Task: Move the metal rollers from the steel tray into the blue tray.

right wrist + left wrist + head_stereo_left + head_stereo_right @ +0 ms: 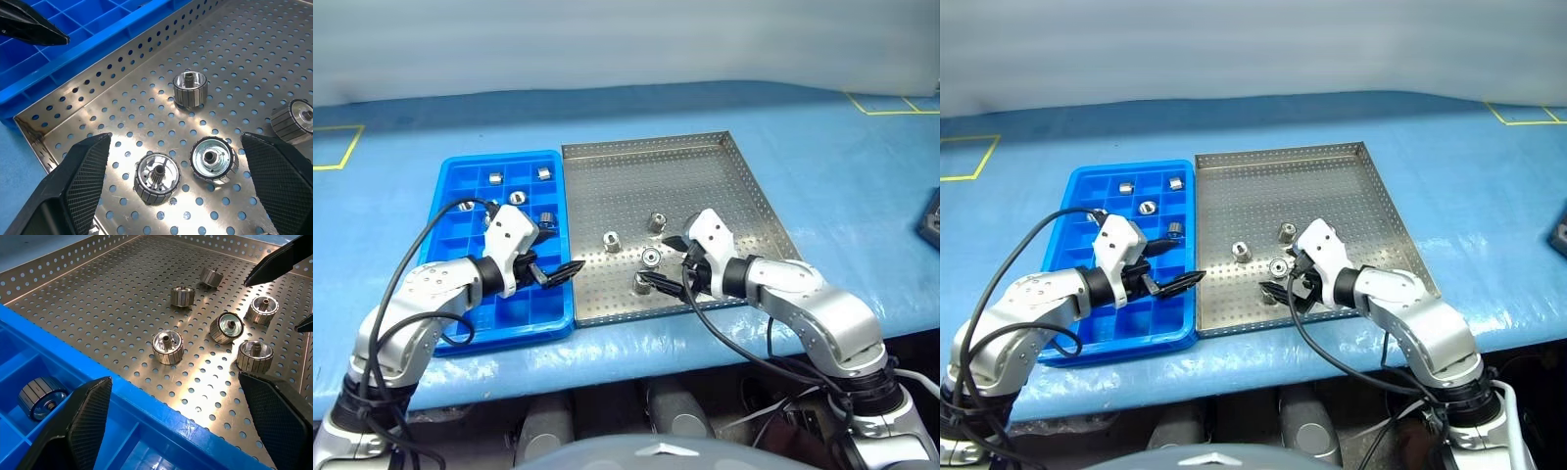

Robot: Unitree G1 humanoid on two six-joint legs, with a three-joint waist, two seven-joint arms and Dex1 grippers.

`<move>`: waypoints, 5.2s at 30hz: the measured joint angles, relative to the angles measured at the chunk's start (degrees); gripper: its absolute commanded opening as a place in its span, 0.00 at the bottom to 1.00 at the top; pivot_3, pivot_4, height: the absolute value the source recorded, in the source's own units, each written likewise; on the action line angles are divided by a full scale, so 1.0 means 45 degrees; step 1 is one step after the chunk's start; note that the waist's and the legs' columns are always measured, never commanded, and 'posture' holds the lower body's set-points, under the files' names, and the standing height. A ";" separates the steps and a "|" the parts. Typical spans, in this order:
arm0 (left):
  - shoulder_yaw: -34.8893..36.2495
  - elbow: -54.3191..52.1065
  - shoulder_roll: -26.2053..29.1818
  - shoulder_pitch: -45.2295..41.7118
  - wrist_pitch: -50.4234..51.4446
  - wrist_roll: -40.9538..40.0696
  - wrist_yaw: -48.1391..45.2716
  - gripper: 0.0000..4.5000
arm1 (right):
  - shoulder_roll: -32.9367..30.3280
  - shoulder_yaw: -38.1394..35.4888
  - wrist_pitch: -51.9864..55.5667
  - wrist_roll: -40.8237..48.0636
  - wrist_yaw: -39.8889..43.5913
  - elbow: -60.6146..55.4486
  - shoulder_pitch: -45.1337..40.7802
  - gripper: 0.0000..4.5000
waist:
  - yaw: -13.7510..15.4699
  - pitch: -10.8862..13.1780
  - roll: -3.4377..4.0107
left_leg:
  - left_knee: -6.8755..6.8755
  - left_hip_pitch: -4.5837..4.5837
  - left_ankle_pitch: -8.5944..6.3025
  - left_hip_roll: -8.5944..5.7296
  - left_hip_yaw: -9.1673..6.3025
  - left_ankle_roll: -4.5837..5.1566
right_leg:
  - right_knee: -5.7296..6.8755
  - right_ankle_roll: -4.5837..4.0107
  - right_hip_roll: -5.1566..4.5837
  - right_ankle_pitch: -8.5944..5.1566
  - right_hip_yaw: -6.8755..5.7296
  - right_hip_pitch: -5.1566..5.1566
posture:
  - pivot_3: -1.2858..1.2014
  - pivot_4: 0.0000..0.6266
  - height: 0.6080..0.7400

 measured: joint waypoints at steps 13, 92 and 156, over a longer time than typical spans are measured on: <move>0.0000 0.0000 -0.0004 0.0101 -0.0065 -0.0014 -0.0155 1.00 | -0.0007 -0.0001 -0.0001 -0.0088 -0.0080 0.0001 0.0137 1.00 | 0.0001 0.0000 0.0000 | 0.0001 0.0000 0.0000 0.0000 -0.0001 0.0000 | 0.0001 0.0002 0.0000 0.0001 -0.0001 0.0000 | 0.48 0.24 1.00; 0.0574 0.3310 -0.3466 -0.4002 -0.0142 0.5092 0.0800 0.38 | 0.1295 0.0495 -0.0503 -0.0216 -0.1549 -0.0367 0.0921 1.00 | -0.0953 0.0006 0.0009 | 0.0015 -0.0008 -0.0003 -0.0002 -0.0031 0.0008 | 0.0032 0.0100 0.0007 0.0052 -0.0001 0.0007 | 0.48 0.24 1.00; -0.2115 0.8783 -0.4773 -0.6985 -0.0084 0.2763 0.0481 0.99 | 0.1266 -0.0137 -0.2457 -0.1405 -0.1837 -0.0780 0.2699 1.00 | -0.1010 0.0000 -0.0004 | 0.0065 -0.0019 -0.0001 -0.0015 -0.0022 0.0007 | 0.0013 0.0120 0.0008 0.0084 0.0005 0.0022 | 0.41 0.24 1.00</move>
